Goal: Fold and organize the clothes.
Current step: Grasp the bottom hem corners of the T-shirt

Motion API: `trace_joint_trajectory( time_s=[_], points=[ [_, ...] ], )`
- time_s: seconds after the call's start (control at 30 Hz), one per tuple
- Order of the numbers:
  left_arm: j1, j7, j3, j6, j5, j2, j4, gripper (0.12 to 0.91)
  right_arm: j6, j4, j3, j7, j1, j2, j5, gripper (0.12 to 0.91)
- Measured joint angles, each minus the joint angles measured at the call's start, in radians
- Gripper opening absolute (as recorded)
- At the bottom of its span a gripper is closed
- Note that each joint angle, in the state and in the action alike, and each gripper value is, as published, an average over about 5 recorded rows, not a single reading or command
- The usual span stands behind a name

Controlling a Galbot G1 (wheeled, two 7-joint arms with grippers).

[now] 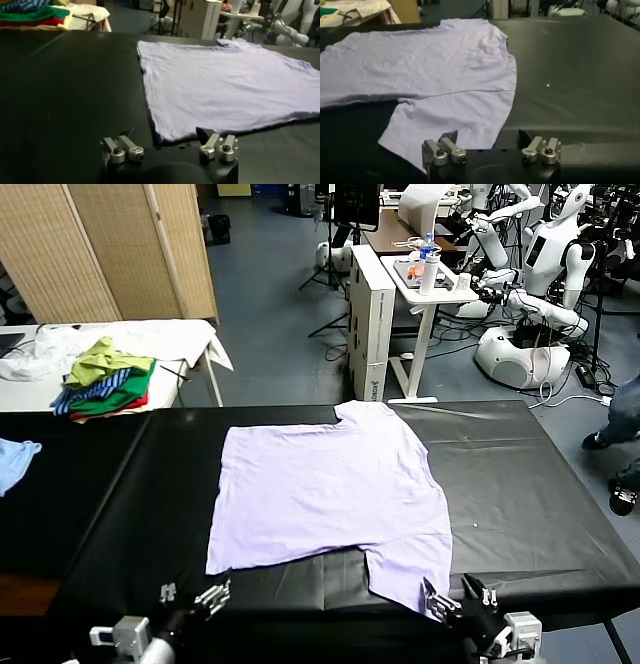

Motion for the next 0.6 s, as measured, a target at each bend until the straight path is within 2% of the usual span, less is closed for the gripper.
trace_joint_trajectory(
  time_s=[0.13,0.23,0.3,0.6],
  points=[
    [0.001,0.0,0.0,-0.005,0.003,-0.001,0.002,0.403,0.0,-0.001,-0.006,0.0,-0.002,0.002,-0.003,0.236],
    [0.002,0.0,0.0,-0.008,0.004,-0.001,0.003,0.273,0.0,0.002,-0.006,0.0,-0.007,0.002,-0.004,0.147],
    [0.004,0.001,0.0,-0.009,0.004,-0.001,0.003,0.223,-0.001,0.008,-0.004,0.002,-0.012,0.002,-0.004,0.14],
    [0.027,-0.001,-0.003,-0.01,0.012,-0.004,-0.02,0.153,-0.046,0.073,0.026,0.031,-0.073,0.004,-0.024,0.14]
  ],
)
